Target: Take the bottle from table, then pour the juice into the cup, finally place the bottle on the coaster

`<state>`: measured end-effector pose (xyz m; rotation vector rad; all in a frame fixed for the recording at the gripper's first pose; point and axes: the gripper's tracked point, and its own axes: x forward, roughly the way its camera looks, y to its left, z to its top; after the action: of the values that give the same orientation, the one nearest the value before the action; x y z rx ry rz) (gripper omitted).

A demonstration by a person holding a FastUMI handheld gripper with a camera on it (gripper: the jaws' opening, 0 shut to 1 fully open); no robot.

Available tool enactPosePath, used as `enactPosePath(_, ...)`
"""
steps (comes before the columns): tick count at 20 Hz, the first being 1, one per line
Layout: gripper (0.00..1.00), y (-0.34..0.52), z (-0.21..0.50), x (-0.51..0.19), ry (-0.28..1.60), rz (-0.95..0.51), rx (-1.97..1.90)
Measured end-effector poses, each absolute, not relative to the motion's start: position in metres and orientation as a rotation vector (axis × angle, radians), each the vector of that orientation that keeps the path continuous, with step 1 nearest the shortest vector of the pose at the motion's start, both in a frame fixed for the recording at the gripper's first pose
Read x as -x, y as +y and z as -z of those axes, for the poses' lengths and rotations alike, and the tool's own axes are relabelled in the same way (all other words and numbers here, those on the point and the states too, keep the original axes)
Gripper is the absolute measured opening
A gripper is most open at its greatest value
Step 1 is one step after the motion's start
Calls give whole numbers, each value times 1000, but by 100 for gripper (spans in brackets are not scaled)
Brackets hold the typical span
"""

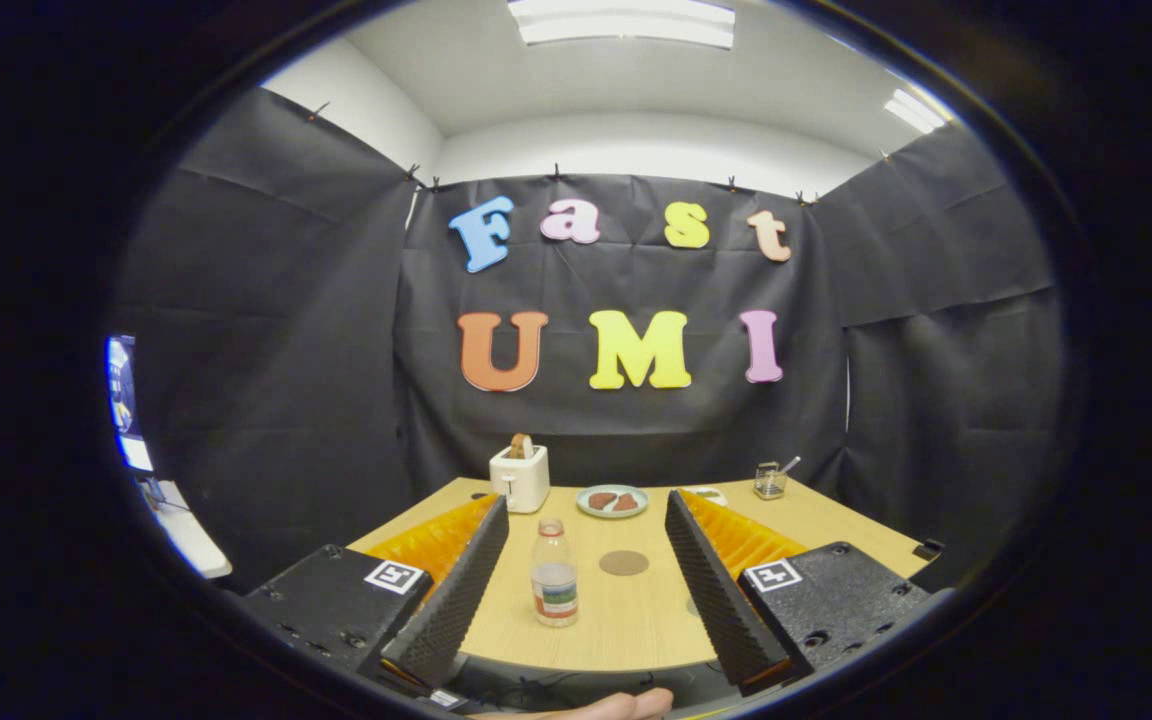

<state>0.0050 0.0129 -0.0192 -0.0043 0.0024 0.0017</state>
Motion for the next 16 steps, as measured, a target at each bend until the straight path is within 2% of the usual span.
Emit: enactPosePath(16, 100, 42, 85, -51, 27, -16, 46)
